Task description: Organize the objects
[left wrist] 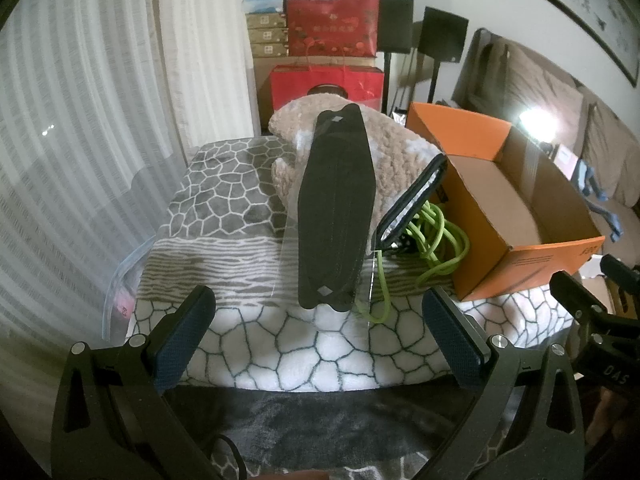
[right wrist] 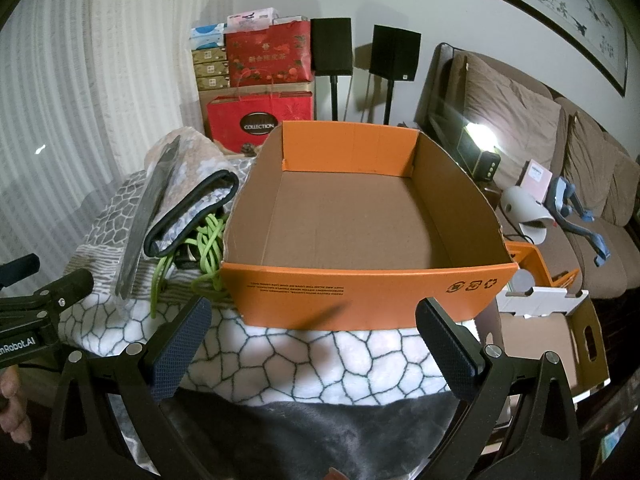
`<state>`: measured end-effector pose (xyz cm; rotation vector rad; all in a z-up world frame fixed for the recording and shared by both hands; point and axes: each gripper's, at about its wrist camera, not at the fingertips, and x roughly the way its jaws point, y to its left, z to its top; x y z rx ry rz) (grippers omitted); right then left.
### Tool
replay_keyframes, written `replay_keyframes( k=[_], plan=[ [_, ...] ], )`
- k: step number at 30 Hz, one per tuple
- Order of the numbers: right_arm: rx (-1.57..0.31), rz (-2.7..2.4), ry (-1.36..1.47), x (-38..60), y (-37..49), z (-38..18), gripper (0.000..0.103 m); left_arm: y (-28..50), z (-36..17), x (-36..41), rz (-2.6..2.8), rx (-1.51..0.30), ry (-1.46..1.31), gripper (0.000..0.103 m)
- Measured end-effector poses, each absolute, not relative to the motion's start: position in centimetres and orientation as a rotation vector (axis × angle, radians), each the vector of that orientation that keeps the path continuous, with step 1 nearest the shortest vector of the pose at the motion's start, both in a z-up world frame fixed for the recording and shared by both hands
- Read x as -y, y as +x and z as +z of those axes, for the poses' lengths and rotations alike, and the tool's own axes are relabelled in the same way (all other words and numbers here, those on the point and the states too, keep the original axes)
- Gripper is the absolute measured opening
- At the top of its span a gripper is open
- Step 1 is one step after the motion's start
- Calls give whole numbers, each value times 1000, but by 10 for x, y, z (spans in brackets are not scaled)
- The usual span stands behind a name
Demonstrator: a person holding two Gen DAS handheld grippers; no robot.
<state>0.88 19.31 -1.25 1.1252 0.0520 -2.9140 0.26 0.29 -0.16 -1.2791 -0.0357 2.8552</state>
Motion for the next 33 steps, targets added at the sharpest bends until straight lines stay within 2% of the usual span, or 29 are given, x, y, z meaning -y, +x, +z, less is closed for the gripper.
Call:
replay_keyframes(
  k=[33],
  plan=[
    [-55,-2919,1122,-197,4,-10,103,-7,-4,-3,2856,20,-1282,103]
  ],
)
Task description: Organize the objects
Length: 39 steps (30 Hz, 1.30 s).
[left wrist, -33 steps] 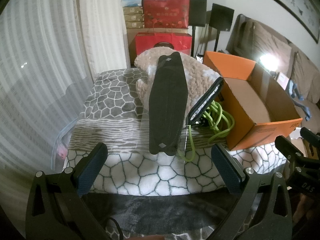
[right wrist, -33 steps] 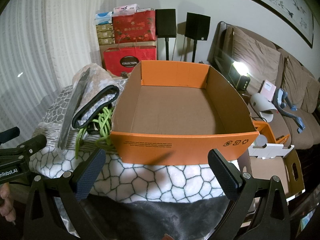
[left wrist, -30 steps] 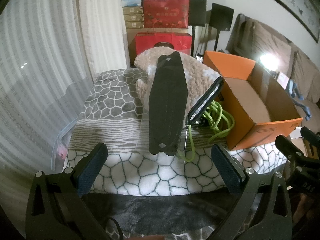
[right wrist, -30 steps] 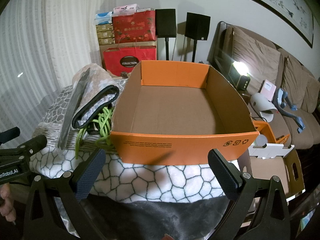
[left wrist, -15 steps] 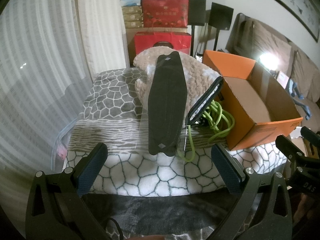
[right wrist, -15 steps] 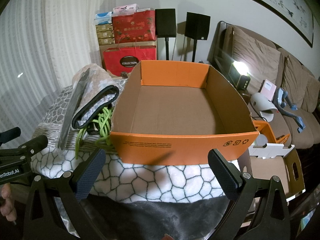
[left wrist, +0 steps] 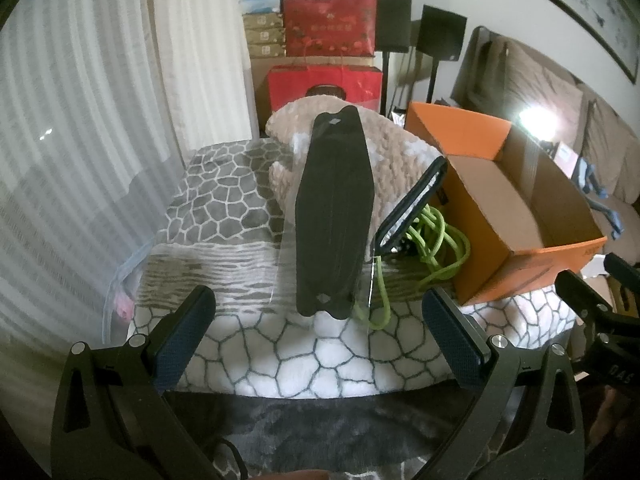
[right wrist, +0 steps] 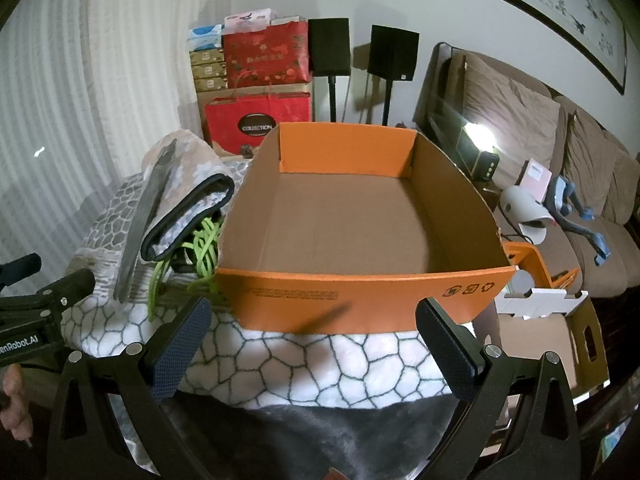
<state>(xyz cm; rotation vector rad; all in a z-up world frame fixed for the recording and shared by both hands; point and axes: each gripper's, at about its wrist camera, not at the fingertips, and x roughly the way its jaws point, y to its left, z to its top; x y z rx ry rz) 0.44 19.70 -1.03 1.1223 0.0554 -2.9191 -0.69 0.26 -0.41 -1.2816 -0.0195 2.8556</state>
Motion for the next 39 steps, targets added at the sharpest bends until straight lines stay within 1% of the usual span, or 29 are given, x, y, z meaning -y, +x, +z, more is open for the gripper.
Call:
replay_keyframes(
  k=[16,22,30,39],
  plan=[
    [-25,-2967,1144,-244,-26,5,103,-49,-9,18,2844,43,-1247,103],
    [41,-3018,1152,-279,-39,13,103,-69,-14,24,2794,103,-1256,103],
    [125,-3053,1225,-323,-65,10,103,-99,-19,15,2714,123,-1270,103],
    [161,-3049,1324,-352,-84,-8,102,-121,-34,-10,2711,19,-1287,103]
  ],
)
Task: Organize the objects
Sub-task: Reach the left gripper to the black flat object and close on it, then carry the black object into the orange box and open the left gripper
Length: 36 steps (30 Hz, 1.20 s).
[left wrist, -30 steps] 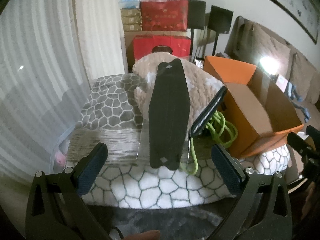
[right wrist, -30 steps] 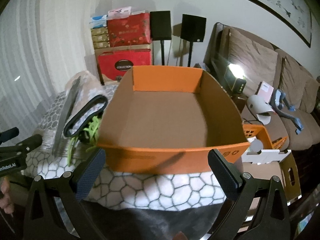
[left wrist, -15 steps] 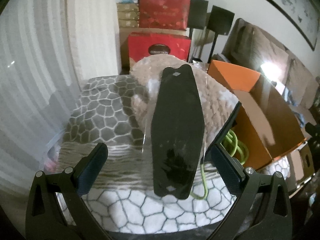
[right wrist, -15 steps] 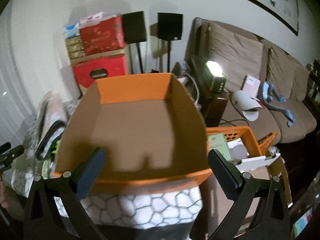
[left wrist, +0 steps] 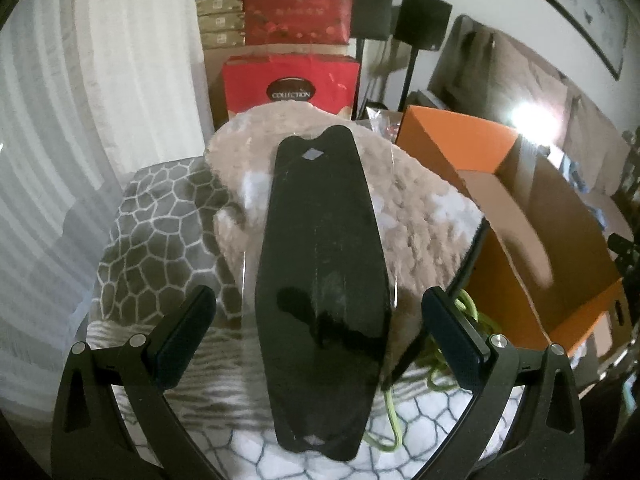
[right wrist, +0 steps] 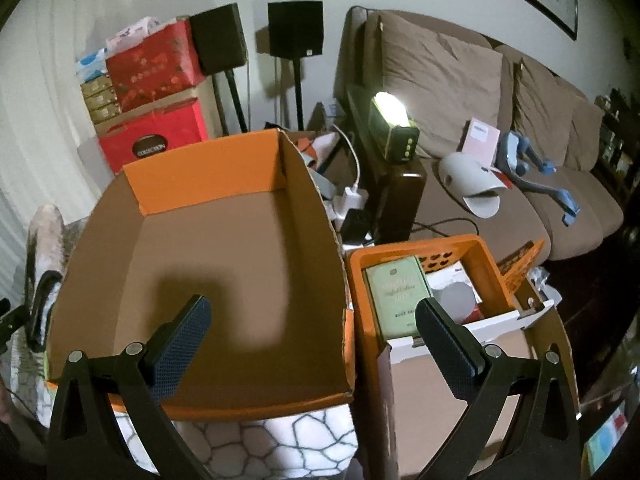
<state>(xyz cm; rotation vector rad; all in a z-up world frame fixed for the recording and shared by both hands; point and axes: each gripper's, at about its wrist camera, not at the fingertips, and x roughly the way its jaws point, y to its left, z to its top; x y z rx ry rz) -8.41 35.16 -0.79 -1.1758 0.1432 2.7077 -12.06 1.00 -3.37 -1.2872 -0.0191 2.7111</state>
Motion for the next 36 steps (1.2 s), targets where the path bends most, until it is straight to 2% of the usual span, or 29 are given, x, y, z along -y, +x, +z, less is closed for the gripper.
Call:
replay_keyframes(
  k=[5,6,10,11,13,16,18,20,23,25,28,36],
  plan=[
    [-148,2683,-1215,-359,-93,-20,102,-127,-38,-12,2717,-10,-1303,92],
    [-151,2676,-1225,-360,-94,-23,102,-127,-38,-12,2718,-20,-1303,88],
    [-157,2656,-1263,-363,-100,-32,97,-125,-38,-12,2706,-18,-1304,63],
    [-154,2651,-1273,-363,-101,-34,96,-124,-37,-11,2695,-3,-1303,59],
    [-152,2647,-1289,-363,-102,-38,92,-124,-36,-10,2685,18,-1300,36],
    [-141,2639,-1314,-363,-103,-43,84,-121,-34,-9,2671,20,-1299,18],
    [-136,2635,-1330,-364,-105,-46,77,-119,-32,-8,2666,24,-1296,11],
    [-138,2629,-1346,-365,-106,-49,69,-117,-28,-5,2675,34,-1286,8],
    [-147,2618,-1365,-368,-107,-52,53,-113,-20,-1,2686,46,-1266,4],
    [-162,2616,-1387,-370,-110,-55,31,-110,-13,4,2695,48,-1245,3],
    [-192,2627,-1402,-374,-111,-59,17,-105,-1,10,2707,65,-1209,2],
    [-176,2649,-1392,-376,-111,-58,7,-89,55,21,2650,194,-1062,2]
  ],
)
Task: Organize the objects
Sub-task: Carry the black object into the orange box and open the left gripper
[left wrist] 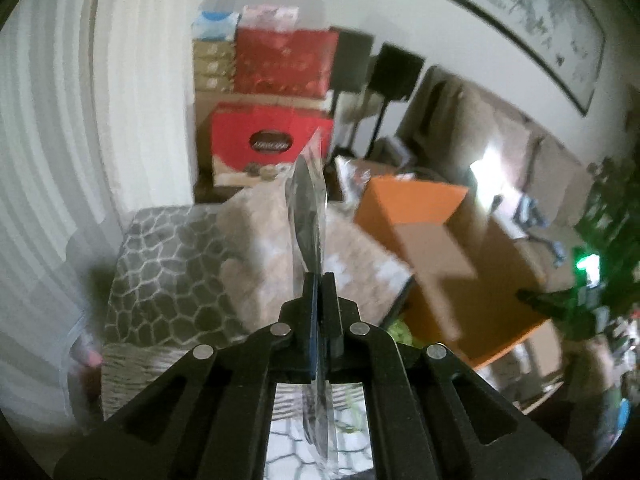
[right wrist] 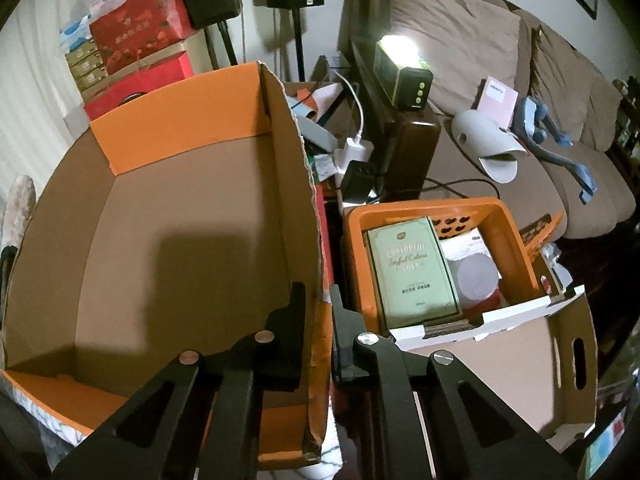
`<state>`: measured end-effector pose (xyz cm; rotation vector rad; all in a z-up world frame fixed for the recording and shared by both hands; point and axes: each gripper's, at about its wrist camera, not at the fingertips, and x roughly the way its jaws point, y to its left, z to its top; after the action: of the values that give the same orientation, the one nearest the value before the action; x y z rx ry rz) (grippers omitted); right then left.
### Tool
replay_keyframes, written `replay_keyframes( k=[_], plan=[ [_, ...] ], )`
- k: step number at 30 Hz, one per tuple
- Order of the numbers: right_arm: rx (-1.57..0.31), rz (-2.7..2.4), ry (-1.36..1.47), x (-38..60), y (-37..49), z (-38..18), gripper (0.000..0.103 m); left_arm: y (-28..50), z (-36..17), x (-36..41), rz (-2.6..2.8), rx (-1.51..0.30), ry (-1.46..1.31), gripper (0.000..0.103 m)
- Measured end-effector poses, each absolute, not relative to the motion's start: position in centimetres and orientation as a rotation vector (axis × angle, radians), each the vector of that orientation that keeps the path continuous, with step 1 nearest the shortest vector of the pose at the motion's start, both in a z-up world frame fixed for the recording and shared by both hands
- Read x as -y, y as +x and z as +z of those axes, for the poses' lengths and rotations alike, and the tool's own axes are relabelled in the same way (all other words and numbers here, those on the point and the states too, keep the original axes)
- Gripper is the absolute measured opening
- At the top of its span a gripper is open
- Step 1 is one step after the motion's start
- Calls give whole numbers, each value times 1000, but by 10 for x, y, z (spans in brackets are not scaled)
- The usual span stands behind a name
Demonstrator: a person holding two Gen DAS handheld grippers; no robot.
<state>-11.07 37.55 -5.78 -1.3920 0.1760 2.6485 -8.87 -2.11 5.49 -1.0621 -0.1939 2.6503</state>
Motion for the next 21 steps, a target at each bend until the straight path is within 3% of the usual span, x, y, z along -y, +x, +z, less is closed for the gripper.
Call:
replay_keyframes(
  k=[9,21],
  plan=[
    [-180,2676,-1389,-377,-108,-57,6,-89,96,-18,2488,266,-959,2],
    [-178,2668,-1386,-375,-107,-56,6,-133,79,-82,2408,335,-1020,2]
  ],
)
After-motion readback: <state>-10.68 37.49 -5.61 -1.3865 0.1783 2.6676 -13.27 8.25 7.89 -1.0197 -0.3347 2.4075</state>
